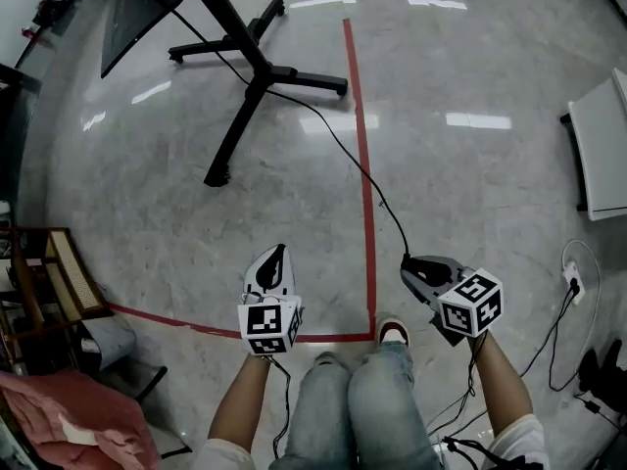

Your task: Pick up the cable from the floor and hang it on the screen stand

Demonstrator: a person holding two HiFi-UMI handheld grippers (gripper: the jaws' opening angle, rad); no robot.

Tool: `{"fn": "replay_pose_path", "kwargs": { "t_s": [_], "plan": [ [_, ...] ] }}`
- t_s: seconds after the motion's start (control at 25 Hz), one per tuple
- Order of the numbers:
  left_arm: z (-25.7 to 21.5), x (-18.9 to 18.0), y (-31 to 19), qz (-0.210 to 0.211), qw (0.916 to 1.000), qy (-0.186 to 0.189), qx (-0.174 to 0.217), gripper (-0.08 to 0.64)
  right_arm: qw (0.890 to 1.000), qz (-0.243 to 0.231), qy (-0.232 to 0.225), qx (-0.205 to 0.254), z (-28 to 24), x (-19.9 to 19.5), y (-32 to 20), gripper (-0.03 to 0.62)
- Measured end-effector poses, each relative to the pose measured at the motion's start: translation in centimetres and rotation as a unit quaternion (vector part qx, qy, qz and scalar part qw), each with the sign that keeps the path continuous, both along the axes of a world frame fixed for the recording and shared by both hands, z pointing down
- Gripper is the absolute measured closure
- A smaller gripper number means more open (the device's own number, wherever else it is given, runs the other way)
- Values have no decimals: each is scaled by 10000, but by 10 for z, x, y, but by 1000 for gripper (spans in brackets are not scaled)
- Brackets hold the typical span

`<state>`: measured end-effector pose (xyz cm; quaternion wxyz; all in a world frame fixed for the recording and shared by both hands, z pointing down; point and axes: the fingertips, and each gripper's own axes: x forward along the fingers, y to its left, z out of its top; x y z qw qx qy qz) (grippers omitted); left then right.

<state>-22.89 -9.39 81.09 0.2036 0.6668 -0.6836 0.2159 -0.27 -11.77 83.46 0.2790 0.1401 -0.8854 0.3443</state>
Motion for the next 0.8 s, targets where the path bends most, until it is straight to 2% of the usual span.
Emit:
{"fn": "replay_pose_path", "kwargs": {
  "t_s": [0.12, 0.28, 0.36, 0.44, 0.52, 0.6, 0.68, 0.8],
  "plan": [
    [-27, 22, -13, 329, 9992, -151, -143, 548, 9993, 3, -338, -152, -62, 24, 9, 491],
    [-47, 49, -33, 709, 9959, -390, -394, 471, 9962, 36, -792, -351, -138, 58, 18, 491],
    [-54, 63, -47, 979, 9920, -645, -464, 445, 9963, 36, -791, -326, -167, 76, 19, 491],
    [-59, 80, -66, 1388, 9827, -1111, -514, 430, 9977, 3, -643, -215, -189, 91, 16, 491],
    [-60, 101, -87, 1952, 9636, -1718, -618, 426, 9989, -96, -447, -80, -205, 106, 17, 491],
    [-53, 122, -106, 2559, 9359, -2299, -758, 426, 9993, -243, -282, 7, -214, 118, 24, 491],
    [-43, 142, -126, 3144, 9036, -2772, -884, 425, 9992, -345, -191, 34, -218, 128, 32, 491],
    [-23, 168, -156, 3897, 8506, -3367, -1055, 407, 9991, -362, -219, 19, -221, 143, 35, 491]
  ]
}}
